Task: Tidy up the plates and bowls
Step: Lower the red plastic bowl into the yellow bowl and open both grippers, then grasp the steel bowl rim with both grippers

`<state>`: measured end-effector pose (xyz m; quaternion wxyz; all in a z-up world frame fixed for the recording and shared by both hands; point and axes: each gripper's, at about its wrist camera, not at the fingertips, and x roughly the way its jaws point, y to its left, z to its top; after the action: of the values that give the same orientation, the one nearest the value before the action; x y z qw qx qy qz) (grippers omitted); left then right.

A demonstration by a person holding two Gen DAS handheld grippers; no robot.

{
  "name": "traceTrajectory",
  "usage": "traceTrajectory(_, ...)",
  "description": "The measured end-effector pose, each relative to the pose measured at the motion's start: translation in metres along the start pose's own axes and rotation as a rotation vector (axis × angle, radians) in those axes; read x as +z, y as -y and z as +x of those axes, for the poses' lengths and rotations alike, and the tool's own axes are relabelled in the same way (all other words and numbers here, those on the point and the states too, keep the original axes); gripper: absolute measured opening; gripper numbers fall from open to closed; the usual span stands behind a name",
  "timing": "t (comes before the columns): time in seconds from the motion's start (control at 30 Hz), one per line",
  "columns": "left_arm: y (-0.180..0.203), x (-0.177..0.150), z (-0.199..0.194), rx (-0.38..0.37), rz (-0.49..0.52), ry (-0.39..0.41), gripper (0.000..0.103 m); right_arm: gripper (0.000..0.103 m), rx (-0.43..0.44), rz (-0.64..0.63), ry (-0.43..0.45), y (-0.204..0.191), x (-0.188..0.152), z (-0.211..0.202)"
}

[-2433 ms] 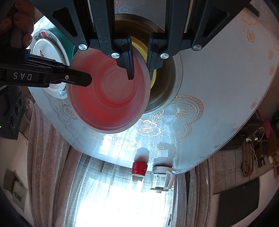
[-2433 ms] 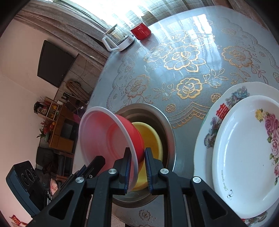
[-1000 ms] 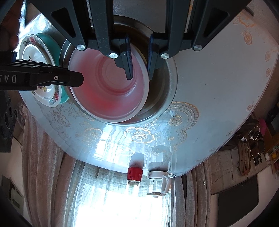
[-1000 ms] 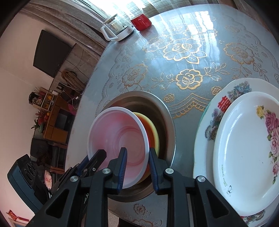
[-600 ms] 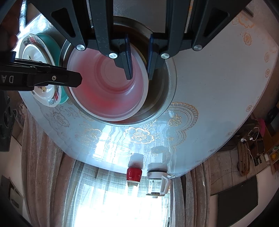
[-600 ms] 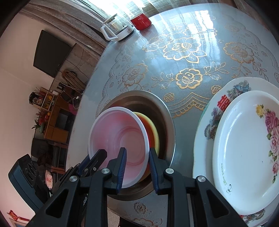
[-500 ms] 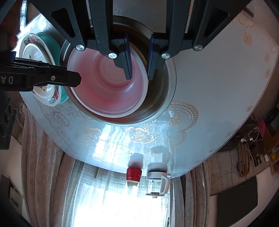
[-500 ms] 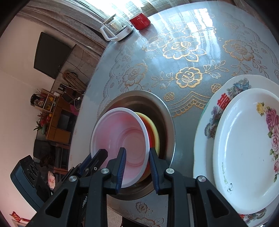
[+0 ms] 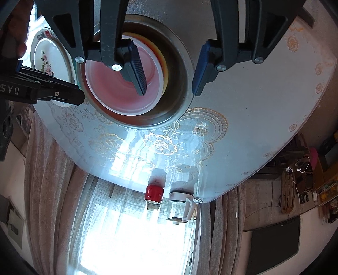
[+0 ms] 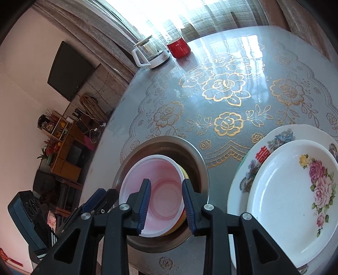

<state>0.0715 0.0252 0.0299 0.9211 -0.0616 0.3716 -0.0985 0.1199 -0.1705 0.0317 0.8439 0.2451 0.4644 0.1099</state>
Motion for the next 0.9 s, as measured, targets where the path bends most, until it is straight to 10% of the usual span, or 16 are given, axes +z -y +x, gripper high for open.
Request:
traceTrajectory(0.3, -0.022, -0.005, -0.002, 0.025, -0.052, 0.008, 0.063, 0.031, -0.020, 0.018, 0.011, 0.010, 0.000, -0.010)
traceTrajectory(0.9, -0.049, -0.012, 0.004, -0.015, -0.161, -0.038, 0.056, 0.031, -0.074, 0.023, -0.094, 0.022, -0.023, -0.009)
